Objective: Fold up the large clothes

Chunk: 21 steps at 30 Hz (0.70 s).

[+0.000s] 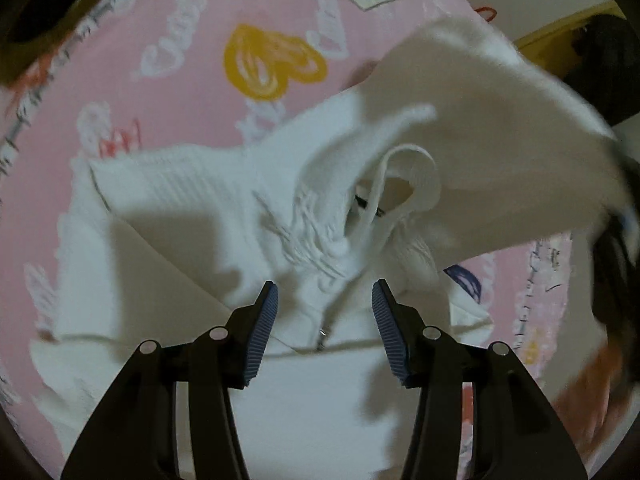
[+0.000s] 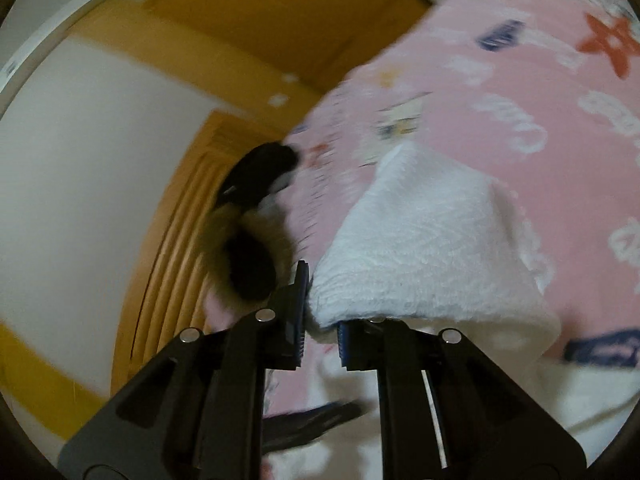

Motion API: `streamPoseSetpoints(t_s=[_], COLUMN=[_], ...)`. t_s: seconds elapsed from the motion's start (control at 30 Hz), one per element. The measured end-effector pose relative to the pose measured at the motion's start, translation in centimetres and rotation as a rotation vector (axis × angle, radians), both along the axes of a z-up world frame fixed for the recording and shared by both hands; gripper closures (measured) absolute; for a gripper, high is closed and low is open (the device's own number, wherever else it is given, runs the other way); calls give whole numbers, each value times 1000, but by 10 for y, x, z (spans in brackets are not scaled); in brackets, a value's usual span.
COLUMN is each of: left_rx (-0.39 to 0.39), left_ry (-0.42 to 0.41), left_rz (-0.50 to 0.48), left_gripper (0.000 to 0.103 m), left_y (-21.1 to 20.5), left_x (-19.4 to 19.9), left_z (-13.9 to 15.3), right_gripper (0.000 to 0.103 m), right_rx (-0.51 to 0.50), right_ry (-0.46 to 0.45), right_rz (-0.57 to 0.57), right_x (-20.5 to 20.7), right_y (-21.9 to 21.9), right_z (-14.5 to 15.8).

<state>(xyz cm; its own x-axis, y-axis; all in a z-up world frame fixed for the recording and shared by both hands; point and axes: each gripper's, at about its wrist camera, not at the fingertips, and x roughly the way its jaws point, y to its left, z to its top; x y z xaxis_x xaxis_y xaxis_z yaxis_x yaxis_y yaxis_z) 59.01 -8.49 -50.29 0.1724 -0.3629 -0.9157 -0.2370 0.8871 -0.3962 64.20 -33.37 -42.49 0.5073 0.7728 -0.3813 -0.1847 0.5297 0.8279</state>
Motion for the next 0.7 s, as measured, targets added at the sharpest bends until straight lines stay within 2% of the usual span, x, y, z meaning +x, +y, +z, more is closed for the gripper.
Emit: streamPoseSetpoints(t_s=[0.07, 0.17, 0.3, 0.4, 0.5, 0.6, 0.7], left_rx=[-30, -55, -76, -91, -85, -54, -18], left_ry=[6, -3, 12, 15, 28, 44, 41], left_rz=[6, 44, 116, 168, 177, 167, 156], left_gripper=[56, 56, 56, 56, 56, 56, 56], left_y=[-3, 8, 39, 62, 73, 74, 76], left_x=[-4, -13, -30, -46, -57, -63, -62], left_z=[-2, -2, -9, -16, -27, -36, -40], right_gripper=[91, 91, 91, 91, 91, 87, 84], right_rx=[2, -20, -81, -148, -177, -243, -247], right_ry=[-43, -75, -57, 14, 131, 231, 308], right_rz=[53, 125, 171, 160, 118, 64, 42], right_x=[-34, -79, -137, -177, -203, -214, -219], right_y=[12, 24, 34, 34, 25, 13, 1], right_z=[15, 22, 2, -35, -77, -112, -130])
